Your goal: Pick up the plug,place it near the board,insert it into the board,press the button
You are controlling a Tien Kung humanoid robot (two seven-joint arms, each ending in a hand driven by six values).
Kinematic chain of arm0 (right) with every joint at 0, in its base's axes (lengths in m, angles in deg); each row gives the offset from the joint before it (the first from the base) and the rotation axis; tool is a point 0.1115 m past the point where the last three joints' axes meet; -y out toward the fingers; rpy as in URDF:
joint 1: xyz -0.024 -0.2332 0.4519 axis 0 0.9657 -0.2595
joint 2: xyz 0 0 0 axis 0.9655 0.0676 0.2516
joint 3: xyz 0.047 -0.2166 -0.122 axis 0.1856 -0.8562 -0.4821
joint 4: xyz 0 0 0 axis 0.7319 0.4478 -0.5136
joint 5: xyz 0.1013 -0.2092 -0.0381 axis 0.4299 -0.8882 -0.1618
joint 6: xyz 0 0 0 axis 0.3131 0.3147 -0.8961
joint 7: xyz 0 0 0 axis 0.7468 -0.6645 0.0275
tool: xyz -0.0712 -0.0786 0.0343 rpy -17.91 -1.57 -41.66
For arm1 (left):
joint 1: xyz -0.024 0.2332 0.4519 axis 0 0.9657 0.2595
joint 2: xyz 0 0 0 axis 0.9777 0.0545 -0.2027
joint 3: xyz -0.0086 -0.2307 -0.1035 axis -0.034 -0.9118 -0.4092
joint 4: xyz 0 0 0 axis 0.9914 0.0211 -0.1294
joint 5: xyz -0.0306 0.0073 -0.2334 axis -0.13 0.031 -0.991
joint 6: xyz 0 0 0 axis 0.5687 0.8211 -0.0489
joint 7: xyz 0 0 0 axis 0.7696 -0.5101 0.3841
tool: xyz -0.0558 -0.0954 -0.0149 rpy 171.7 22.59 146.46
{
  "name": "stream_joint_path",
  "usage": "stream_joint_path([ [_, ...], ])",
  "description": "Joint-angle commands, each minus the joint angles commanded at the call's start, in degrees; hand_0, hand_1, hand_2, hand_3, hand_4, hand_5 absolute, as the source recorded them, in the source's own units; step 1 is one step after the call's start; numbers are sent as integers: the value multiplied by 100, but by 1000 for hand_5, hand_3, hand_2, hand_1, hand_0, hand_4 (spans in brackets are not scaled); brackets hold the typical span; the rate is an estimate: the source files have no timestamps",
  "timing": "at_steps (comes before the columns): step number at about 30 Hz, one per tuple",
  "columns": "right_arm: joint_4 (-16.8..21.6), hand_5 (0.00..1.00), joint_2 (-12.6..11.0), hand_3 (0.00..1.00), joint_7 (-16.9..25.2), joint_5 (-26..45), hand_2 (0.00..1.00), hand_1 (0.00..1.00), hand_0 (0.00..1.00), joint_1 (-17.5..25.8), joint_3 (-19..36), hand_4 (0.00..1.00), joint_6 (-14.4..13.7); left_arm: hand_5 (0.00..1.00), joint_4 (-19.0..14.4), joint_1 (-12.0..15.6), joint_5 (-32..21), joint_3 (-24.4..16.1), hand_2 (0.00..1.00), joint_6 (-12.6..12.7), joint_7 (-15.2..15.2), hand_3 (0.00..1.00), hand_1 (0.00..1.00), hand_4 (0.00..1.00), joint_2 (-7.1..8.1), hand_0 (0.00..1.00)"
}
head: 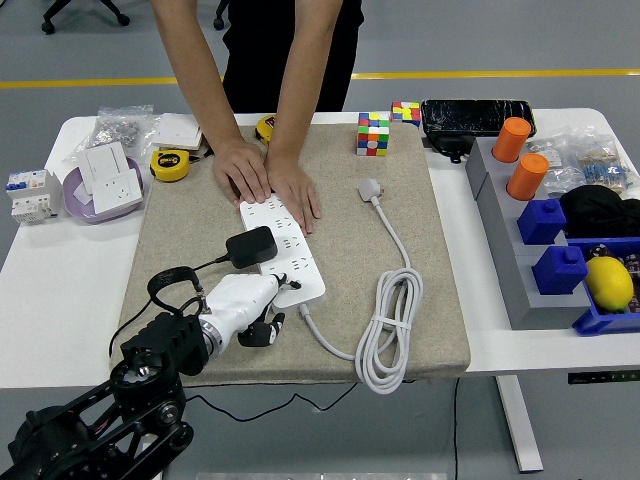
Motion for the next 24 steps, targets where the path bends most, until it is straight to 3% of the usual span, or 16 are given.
stream_joint_path([
  [5,0,840,7,764,-9,-27,736,745,872,2,11,998,6,21,-410,68,40,-194,157,105,72,764,50,454,-2,162],
  [7,0,840,8,764,-11,-29,736,745,872,-5,4,998,7,21,-547,126,36,-295,157,251,163,764,50,454,-8,162],
  [9,0,840,8,764,-8,-17,736,745,872,-12,-16,998,5,21,-620,228,-19,-463,157,656,457,764,50,454,-27,162],
  [10,0,840,7,765,-8,-21,735,745,871,-14,-23,998,6,268,-595,292,-122,-580,522,852,658,911,476,808,-53,411],
  [15,0,840,15,765,-14,-66,735,745,871,6,3,998,9,268,-170,645,-1187,-1105,522,1894,1818,911,476,808,-185,411],
  [16,0,839,19,765,-10,-70,735,745,872,21,4,998,9,441,-106,726,-1410,-1194,998,2058,2039,998,998,998,-199,906],
  [19,0,839,30,765,-18,-118,735,745,872,42,33,998,17,441,-23,865,-2071,-1288,998,2243,2669,998,998,998,-203,906],
  [21,0,839,36,765,-12,-113,735,745,872,48,16,998,18,441,-11,967,-2593,-1243,998,2081,3176,998,998,998,-205,906],
  [22,0,840,36,765,-11,-110,735,745,870,47,10,998,18,608,-22,990,-2816,-1226,998,2036,3383,998,998,998,-206,998],
  [24,0,840,30,765,-8,-101,735,745,870,44,-3,998,16,608,-77,1040,-3300,-1191,998,1993,3790,998,998,998,-209,998],
])
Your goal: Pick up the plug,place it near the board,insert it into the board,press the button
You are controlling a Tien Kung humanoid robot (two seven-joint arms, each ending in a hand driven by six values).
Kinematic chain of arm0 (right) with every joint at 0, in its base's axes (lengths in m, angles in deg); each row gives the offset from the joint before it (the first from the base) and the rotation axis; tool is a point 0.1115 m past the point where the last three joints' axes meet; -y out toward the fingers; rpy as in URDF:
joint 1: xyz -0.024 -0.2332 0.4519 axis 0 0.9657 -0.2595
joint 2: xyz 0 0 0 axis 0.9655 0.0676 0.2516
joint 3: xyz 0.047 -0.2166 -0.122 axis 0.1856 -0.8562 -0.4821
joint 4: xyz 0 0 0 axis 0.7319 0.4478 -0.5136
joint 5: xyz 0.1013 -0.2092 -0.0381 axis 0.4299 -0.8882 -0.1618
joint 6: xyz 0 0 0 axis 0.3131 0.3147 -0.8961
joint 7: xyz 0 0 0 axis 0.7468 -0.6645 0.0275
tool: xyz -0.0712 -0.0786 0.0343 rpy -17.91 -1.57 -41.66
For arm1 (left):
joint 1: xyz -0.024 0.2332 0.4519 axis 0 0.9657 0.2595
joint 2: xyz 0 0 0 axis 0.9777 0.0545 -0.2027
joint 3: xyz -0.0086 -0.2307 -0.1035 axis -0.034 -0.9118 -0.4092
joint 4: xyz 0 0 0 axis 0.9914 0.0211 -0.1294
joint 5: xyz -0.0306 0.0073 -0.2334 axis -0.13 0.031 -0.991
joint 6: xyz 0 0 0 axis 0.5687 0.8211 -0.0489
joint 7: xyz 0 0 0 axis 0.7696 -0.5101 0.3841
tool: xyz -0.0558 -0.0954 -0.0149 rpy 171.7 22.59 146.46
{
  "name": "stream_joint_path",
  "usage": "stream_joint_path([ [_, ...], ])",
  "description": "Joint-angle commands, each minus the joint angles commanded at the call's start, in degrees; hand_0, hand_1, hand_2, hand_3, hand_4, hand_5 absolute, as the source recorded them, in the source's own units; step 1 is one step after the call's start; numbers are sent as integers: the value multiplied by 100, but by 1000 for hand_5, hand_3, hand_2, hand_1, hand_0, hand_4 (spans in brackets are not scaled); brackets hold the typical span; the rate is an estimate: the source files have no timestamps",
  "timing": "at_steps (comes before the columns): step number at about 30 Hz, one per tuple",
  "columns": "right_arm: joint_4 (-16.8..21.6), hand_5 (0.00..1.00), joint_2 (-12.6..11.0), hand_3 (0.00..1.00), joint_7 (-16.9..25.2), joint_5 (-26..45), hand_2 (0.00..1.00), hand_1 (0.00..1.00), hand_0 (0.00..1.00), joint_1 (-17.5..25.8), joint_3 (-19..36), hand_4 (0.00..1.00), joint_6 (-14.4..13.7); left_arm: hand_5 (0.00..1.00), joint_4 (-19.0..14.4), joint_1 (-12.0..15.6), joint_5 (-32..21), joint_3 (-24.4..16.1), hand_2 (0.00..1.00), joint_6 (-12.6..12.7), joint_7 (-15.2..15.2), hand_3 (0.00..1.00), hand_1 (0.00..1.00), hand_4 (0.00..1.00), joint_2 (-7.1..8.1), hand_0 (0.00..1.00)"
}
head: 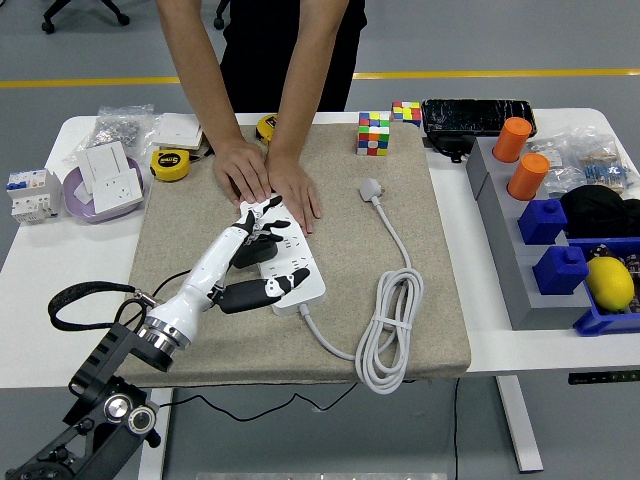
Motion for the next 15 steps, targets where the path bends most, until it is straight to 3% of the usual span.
stream_joint_path([
  [4,0,840,-6,765,-4,-14,735,745,872,2,-2,998,4,597,-12,-5,-968,-30,998,100,123,998,998,998,-5,998],
  [9,0,840,-10,765,-5,-4,735,745,872,-2,-1,998,1,597,-13,-42,-1983,-127,998,147,-355,998,998,998,29,998],
  [10,0,840,-12,765,-3,6,735,745,871,-5,-6,998,-1,335,-19,-59,-1873,-148,620,83,-493,998,699,980,40,650],
  [15,0,840,-22,765,-9,10,735,745,871,-9,14,998,-4,335,-89,-199,-740,-139,620,-251,-1224,998,699,980,143,650],
])
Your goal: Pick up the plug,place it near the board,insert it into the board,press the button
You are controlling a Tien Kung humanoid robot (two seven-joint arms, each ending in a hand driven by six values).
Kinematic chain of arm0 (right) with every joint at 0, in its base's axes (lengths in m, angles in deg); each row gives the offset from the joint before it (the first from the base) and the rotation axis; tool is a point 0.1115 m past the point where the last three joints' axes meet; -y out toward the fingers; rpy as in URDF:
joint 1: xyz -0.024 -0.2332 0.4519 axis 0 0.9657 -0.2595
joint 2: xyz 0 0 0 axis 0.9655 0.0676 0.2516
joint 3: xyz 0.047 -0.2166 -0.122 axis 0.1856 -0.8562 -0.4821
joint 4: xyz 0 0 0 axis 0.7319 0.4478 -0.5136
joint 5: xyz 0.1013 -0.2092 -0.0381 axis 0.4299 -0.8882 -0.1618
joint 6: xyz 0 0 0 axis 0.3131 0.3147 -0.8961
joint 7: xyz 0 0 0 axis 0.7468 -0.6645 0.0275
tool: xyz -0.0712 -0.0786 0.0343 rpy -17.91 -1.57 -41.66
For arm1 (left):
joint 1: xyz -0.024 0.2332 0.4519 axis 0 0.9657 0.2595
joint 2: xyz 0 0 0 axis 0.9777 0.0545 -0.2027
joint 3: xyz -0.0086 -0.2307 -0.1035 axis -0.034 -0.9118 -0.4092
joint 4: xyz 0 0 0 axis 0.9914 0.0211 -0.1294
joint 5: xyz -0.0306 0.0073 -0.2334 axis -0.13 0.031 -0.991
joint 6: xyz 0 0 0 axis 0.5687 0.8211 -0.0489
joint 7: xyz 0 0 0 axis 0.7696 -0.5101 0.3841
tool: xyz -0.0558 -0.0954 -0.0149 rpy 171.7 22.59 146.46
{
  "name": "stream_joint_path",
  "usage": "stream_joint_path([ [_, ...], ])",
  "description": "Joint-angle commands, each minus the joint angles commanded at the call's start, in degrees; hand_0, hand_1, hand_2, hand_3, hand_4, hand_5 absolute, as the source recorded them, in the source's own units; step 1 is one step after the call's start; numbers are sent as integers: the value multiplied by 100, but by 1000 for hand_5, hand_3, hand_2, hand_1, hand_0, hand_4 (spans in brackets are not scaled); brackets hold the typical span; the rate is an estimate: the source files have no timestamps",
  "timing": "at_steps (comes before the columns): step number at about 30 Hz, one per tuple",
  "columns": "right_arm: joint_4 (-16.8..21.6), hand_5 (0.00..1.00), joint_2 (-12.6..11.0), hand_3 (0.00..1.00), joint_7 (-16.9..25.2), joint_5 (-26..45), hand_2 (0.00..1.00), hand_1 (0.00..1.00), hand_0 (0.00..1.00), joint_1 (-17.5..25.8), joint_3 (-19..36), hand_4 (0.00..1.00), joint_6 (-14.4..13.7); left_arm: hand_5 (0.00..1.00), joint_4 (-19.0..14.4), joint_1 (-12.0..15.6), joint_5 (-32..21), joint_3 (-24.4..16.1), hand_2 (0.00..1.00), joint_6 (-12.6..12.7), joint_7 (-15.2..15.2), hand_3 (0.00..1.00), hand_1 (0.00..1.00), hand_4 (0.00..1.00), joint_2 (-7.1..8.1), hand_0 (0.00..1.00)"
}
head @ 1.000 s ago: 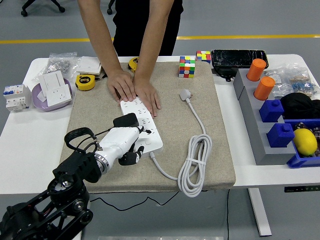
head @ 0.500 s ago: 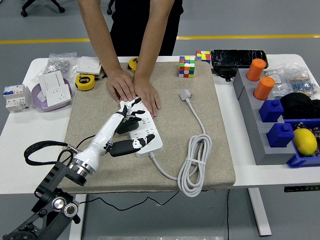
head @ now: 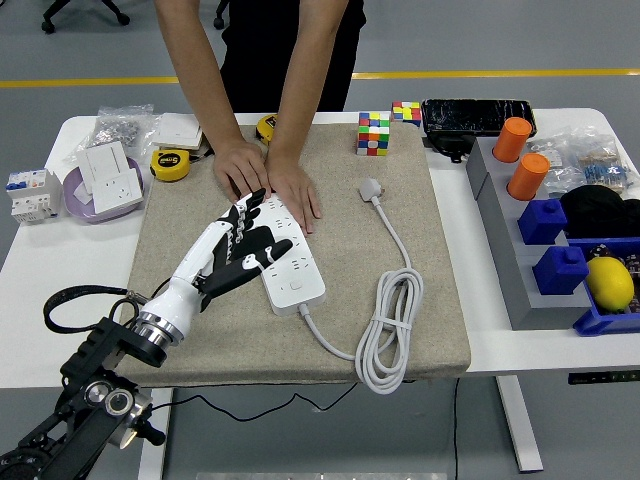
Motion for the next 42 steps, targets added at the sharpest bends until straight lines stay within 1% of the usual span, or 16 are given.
stream_joint_path([
  [1,0,840,-1,765,-2,0,734,745,871,0,5,998,-1,112,-18,-32,261,24,264,-57,-129,948,186,769,23,262],
  [3,0,840,-3,765,-4,-2,734,745,871,4,13,998,-1,112,-53,-111,745,88,264,-204,-362,948,186,769,70,262],
  [6,0,840,1,765,-4,4,734,745,871,4,21,998,-4,112,-68,-195,1452,175,264,-378,-552,948,186,769,103,262],
  [7,0,840,3,764,-2,17,734,744,872,2,9,998,-4,2,-57,-239,1713,222,155,-478,-652,819,62,536,106,191],
  [9,0,840,6,764,2,35,734,744,872,-4,-4,998,-7,2,-45,-275,2160,265,155,-573,-734,819,62,536,106,191],
  [12,0,840,14,764,3,51,734,744,872,-11,-10,998,-8,2,-3,-363,2944,374,155,-816,-956,819,62,536,101,191],
  [13,0,840,13,765,3,54,735,744,871,-11,-6,998,-10,2,9,-378,3040,395,147,-864,-1000,780,27,537,99,166],
  [15,0,840,9,765,4,63,735,744,871,-9,1,998,-14,2,39,-415,3335,448,147,-999,-1106,780,27,537,95,166],
  [18,0,840,4,765,-10,22,735,744,871,3,54,998,-12,2,111,-511,3578,575,147,-1163,-1270,780,27,537,89,166],
  [19,0,841,4,765,-11,15,735,745,872,7,63,998,-11,2,132,-537,3633,610,149,-1200,-1312,766,24,539,86,163],
  [22,0,841,12,765,-11,6,735,745,872,13,71,998,-5,2,181,-579,3697,712,149,-1261,-1381,766,24,539,80,163],
  [27,0,841,20,764,6,62,735,744,872,-15,-6,998,-6,2,247,-555,3800,806,150,-1232,-1402,780,19,534,44,163],
  [31,0,841,5,764,5,77,735,744,872,-25,-34,998,-10,2,287,-570,3829,805,150,-1183,-1388,787,18,537,40,163],
  [33,0,841,-5,764,-6,47,735,744,872,-20,-16,998,-6,2,364,-596,3857,782,150,-1158,-1378,787,18,537,32,163],
  [38,0,840,-6,764,-4,53,735,744,872,-12,-37,998,-4,2,462,-593,3905,713,150,-1187,-1376,789,18,539,22,163],
  [42,0,840,-1,764,6,85,735,744,872,-9,-70,998,-7,2,473,-573,3894,711,150,-1211,-1377,789,18,539,30,163],
])
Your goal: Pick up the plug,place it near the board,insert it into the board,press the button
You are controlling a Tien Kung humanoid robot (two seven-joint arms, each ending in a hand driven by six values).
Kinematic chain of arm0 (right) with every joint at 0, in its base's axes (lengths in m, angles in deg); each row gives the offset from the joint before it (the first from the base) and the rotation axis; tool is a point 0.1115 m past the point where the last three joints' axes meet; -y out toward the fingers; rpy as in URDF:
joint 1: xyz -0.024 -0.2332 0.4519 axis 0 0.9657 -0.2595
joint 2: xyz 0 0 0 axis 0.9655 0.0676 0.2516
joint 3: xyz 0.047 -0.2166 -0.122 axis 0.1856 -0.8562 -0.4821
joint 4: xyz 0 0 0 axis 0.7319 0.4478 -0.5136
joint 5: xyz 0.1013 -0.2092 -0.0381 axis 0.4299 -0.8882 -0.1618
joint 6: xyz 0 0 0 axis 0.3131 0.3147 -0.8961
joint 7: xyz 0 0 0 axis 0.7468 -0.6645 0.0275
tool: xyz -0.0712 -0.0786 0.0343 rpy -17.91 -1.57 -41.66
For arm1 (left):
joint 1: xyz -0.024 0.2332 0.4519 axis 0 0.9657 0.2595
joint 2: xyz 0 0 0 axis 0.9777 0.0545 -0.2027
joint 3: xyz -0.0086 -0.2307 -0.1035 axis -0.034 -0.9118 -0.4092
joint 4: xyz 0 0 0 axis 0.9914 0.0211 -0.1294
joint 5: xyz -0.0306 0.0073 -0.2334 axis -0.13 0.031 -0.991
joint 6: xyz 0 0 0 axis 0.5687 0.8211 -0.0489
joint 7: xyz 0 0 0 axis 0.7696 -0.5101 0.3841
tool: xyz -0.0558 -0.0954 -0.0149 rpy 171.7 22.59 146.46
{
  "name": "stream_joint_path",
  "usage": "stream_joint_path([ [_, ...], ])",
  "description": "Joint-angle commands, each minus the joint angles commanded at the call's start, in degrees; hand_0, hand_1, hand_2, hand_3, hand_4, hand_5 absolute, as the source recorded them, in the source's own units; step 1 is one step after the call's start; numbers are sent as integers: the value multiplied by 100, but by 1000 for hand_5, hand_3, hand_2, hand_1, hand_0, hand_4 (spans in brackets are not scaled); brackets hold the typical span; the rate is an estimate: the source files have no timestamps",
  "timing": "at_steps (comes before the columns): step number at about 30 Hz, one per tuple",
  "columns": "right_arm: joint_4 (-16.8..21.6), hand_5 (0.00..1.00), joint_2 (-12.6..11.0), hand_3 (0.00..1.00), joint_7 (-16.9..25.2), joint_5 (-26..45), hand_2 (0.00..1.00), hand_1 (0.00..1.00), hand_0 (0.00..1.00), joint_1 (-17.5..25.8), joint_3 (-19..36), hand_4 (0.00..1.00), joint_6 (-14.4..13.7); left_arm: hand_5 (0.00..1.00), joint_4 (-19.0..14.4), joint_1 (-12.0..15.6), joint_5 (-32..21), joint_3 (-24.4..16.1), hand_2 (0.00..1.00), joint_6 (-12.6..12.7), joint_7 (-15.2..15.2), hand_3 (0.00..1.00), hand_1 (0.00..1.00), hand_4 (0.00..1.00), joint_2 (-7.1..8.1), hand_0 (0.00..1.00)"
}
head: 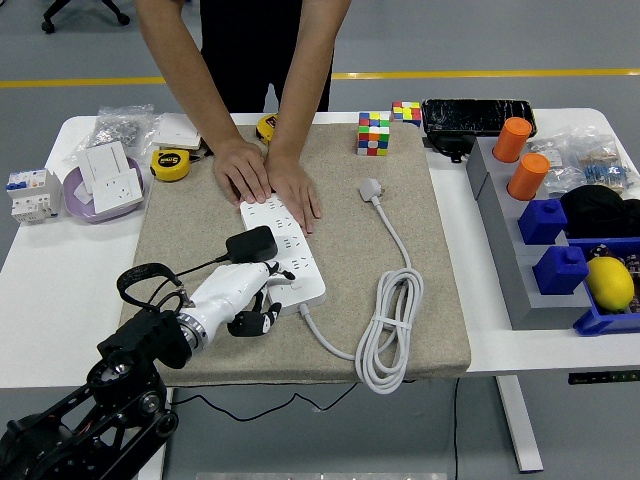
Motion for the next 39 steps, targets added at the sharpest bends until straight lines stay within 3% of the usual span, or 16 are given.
stream_joint_path([
  [17,0,840,0,765,-7,-16,735,744,873,-3,45,998,-3,2,177,-28,-4,77,150,59,11,788,18,541,-67,164],
  [31,0,841,6,764,-9,-24,735,744,872,-9,82,998,-8,2,257,-25,10,99,150,-63,-44,783,18,539,-69,163],
  [39,0,839,10,765,-8,-10,735,744,873,-10,74,998,-11,2,-88,20,-65,-21,151,28,57,766,19,533,-60,167],
])
